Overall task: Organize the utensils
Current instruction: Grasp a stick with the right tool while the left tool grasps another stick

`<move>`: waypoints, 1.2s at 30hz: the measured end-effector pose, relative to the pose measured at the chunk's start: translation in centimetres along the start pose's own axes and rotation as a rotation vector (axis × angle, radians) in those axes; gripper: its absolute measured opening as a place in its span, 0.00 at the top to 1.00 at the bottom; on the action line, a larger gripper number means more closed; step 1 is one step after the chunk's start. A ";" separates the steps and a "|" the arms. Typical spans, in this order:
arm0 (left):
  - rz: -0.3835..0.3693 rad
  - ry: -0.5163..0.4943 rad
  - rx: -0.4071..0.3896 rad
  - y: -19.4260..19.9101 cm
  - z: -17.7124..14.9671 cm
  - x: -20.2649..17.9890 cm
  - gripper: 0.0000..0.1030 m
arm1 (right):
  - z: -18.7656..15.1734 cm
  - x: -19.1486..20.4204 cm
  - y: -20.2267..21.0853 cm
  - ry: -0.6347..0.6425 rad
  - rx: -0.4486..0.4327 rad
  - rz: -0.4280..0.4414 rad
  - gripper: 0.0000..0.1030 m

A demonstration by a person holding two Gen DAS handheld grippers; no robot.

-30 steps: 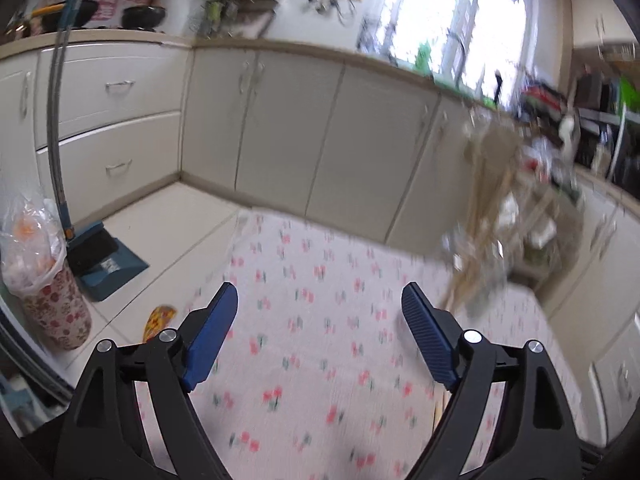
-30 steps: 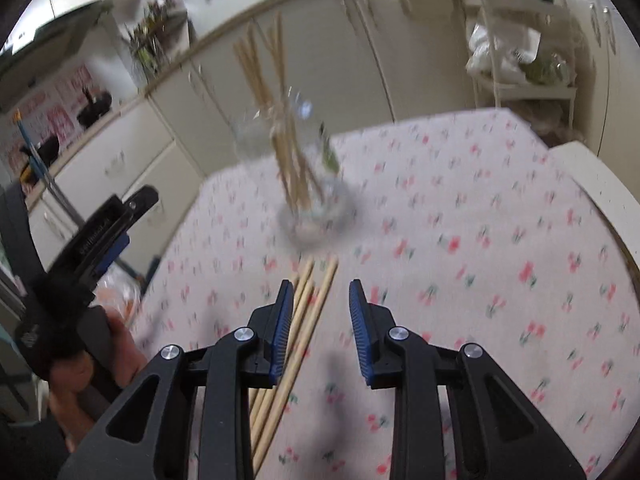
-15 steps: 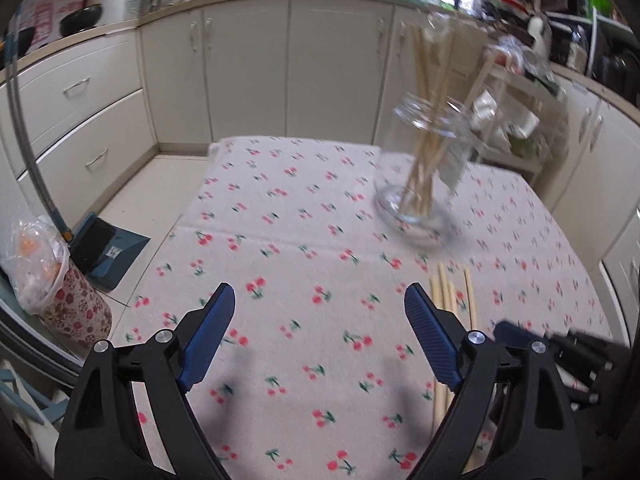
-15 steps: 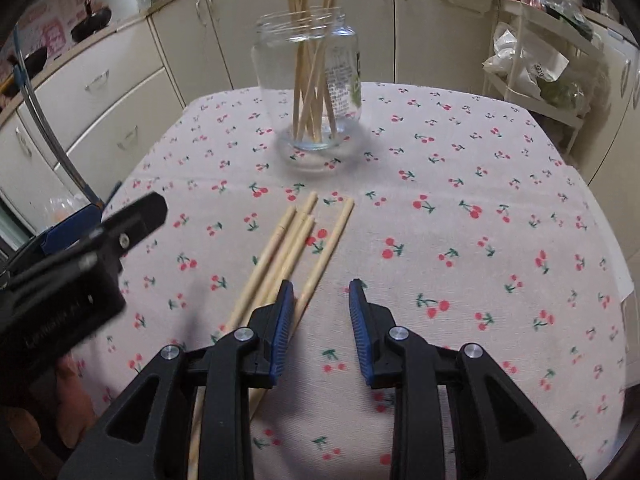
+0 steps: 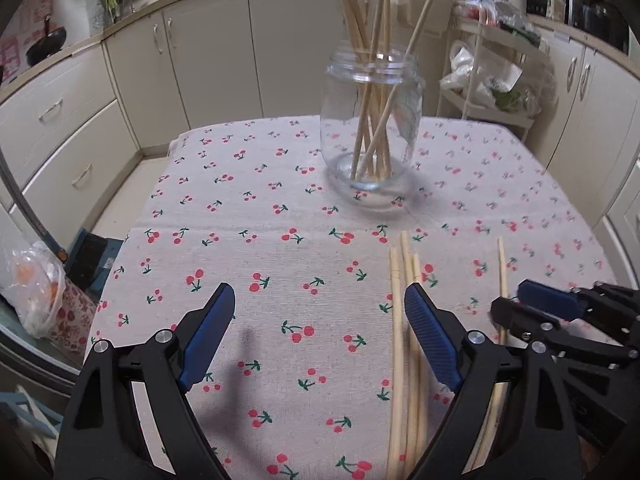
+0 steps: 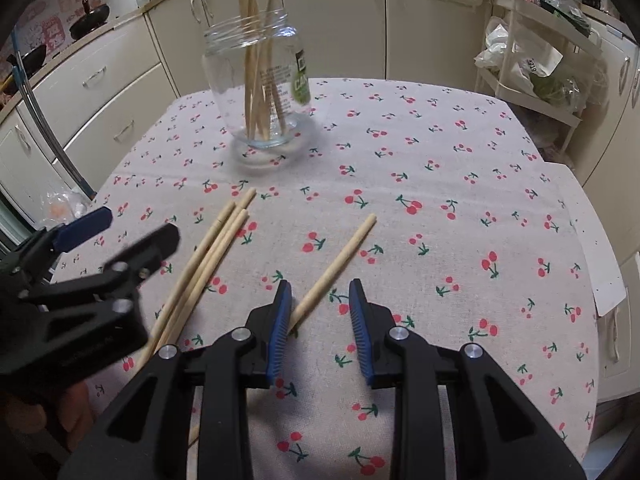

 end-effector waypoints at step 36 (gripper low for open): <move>-0.029 0.014 0.119 -3.1 0.9 -0.5 0.52 | 1.9 0.3 -2.0 0.022 0.029 0.040 0.90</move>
Point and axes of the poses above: each gripper's, at about its wrist camera, not at the fingertips, and y roughly against the way its jaws point, x to its left, z to its top, the point moved 3 cm from there along -y, roughly the way its jaws point, and after that the axes turned 7 degrees about -x, right-handed, at the moved point
